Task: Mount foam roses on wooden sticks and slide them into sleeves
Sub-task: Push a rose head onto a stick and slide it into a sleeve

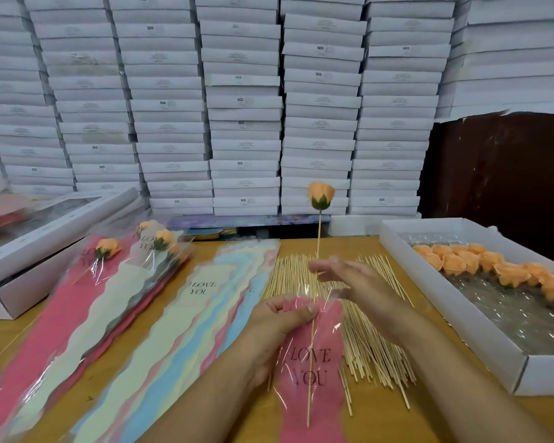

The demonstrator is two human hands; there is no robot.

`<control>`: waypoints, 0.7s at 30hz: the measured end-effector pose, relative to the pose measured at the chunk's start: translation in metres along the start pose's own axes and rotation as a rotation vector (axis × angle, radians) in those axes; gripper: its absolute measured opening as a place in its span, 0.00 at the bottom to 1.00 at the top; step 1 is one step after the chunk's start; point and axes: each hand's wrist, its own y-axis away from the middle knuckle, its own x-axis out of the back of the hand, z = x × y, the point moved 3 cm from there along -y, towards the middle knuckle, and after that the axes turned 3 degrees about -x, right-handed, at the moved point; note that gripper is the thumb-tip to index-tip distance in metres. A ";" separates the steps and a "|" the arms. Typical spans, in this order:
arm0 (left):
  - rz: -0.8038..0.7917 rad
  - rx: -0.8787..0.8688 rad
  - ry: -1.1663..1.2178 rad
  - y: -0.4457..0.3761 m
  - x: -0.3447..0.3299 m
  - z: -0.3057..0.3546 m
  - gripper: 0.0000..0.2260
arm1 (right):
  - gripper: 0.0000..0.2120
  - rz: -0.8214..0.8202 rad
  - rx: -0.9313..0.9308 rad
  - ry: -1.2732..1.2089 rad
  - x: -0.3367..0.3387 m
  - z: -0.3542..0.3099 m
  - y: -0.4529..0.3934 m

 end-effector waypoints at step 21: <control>-0.004 0.059 -0.013 0.000 0.001 -0.002 0.20 | 0.25 -0.093 -0.072 -0.088 0.000 0.010 0.006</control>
